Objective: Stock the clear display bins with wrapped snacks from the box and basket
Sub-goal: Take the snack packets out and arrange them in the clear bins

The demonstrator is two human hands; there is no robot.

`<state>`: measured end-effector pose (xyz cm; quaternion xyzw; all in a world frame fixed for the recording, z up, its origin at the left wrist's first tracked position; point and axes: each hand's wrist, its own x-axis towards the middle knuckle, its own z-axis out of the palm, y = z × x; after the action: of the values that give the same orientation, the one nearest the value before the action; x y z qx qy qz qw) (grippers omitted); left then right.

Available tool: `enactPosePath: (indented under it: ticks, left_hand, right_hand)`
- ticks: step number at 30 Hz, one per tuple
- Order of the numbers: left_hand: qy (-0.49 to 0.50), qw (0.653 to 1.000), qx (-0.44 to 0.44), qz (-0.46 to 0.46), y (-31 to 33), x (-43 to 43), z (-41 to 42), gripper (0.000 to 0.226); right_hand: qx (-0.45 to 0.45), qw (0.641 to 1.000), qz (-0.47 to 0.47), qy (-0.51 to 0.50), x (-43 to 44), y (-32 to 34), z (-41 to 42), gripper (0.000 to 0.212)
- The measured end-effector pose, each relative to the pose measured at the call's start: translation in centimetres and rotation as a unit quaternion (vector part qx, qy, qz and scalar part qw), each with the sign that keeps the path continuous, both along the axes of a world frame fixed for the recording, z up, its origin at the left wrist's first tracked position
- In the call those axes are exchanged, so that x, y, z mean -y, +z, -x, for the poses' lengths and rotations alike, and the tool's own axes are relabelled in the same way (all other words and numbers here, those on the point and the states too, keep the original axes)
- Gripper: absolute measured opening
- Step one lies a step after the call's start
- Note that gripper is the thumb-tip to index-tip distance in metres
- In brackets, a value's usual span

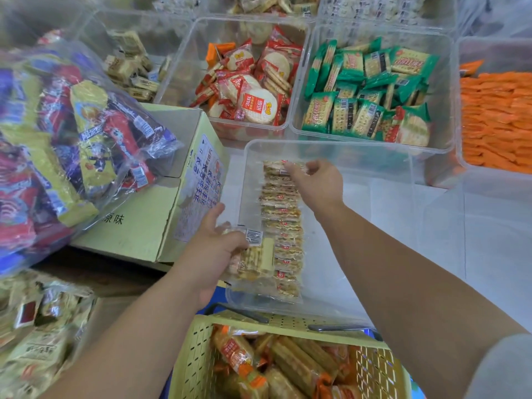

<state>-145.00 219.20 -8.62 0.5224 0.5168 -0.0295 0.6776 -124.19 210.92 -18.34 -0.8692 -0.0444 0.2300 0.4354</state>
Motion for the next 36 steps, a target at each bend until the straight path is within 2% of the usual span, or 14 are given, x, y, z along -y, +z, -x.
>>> enactPosePath:
  ticks: [2, 5, 9, 17, 21, 23, 28, 30, 33, 36]
  left_hand:
    - [-0.017, 1.000, -0.010, 0.022, -0.1, 0.5, -0.1, 0.106]
    - [-0.033, 0.999, -0.017, 0.025, 0.0, 1.0, -0.3, 0.104]
    - [-0.026, 0.999, -0.005, 0.026, -0.1, 0.9, -0.3, 0.103]
    - [-0.042, 0.999, -0.009, -0.009, 0.4, 1.4, -0.5, 0.107]
    - [-0.042, 0.999, -0.019, 0.021, 0.2, 0.7, 0.0, 0.106]
    - [-0.036, 0.998, -0.018, 0.041, 0.1, 0.3, 0.3, 0.102]
    - [-0.023, 0.998, -0.011, 0.052, -0.7, -0.1, 0.5, 0.095]
    - [-0.018, 0.998, -0.003, 0.059, -0.8, -0.2, 0.4, 0.097]
    - [-0.013, 0.998, 0.005, 0.061, -1.2, -0.3, 0.4, 0.096]
    - [0.001, 0.999, 0.003, 0.054, -1.9, -0.6, 0.5, 0.080]
  right_hand:
    - [-0.077, 0.997, -0.002, -0.024, -0.3, -0.4, 0.1, 0.078]
    - [-0.149, 0.987, -0.034, -0.052, -1.0, -0.9, 0.0, 0.059]
    - [-0.161, 0.987, -0.011, -0.026, -1.9, -1.4, -0.2, 0.066]
    - [-0.153, 0.986, 0.011, -0.060, -2.1, -2.1, -0.2, 0.072]
    - [-0.124, 0.991, 0.040, -0.035, -1.6, -1.2, 0.4, 0.079]
    - [-0.131, 0.991, 0.002, -0.039, -0.4, -1.1, 1.0, 0.081]
    - [-0.196, 0.962, -0.189, -0.013, 2.5, -2.5, 3.2, 0.072]
    - [-0.233, 0.950, -0.209, -0.004, 2.0, -2.7, 3.7, 0.071]
    - [-0.285, 0.931, -0.226, -0.015, 0.6, -2.1, 4.4, 0.091]
    - [-0.272, 0.935, -0.228, -0.010, 0.1, -1.9, 4.8, 0.084]
